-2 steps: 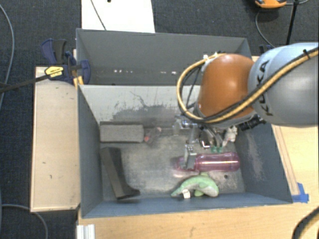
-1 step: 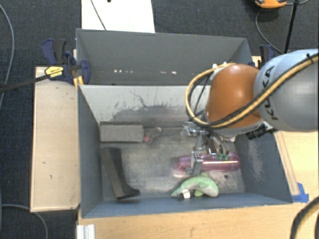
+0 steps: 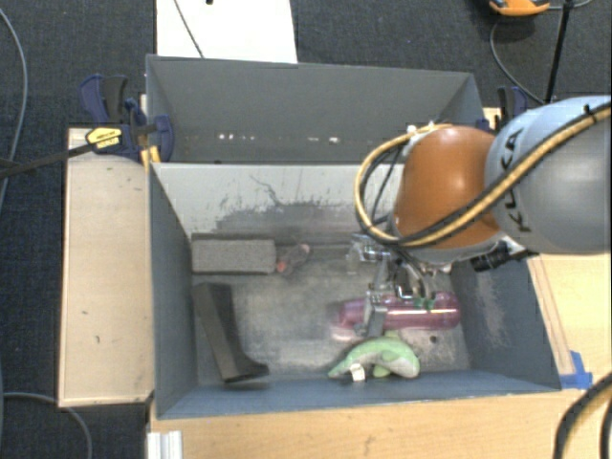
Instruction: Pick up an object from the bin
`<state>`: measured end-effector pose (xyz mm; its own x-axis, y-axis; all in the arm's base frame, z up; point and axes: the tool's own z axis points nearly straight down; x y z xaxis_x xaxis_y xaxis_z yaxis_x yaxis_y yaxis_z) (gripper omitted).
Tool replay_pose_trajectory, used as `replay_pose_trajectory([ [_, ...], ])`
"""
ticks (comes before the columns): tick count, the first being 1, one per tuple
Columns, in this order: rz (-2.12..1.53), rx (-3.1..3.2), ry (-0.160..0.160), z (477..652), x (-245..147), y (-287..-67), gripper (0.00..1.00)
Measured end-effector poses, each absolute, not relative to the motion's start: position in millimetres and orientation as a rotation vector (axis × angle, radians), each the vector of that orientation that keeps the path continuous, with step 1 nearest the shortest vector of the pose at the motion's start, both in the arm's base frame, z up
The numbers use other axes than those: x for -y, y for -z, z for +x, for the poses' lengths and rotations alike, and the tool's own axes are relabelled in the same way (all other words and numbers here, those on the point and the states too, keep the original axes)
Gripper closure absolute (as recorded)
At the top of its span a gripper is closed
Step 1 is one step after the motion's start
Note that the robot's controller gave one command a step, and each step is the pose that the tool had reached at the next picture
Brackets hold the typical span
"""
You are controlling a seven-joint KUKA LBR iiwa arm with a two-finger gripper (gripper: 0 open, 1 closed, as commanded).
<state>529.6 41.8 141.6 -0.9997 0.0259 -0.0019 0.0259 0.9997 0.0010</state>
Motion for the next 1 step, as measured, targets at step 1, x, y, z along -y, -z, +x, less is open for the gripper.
replay_pose_trajectory([
  [1,-0.002,-3.142,-0.001,534.5,-16.6,-151.5,0.00],
])
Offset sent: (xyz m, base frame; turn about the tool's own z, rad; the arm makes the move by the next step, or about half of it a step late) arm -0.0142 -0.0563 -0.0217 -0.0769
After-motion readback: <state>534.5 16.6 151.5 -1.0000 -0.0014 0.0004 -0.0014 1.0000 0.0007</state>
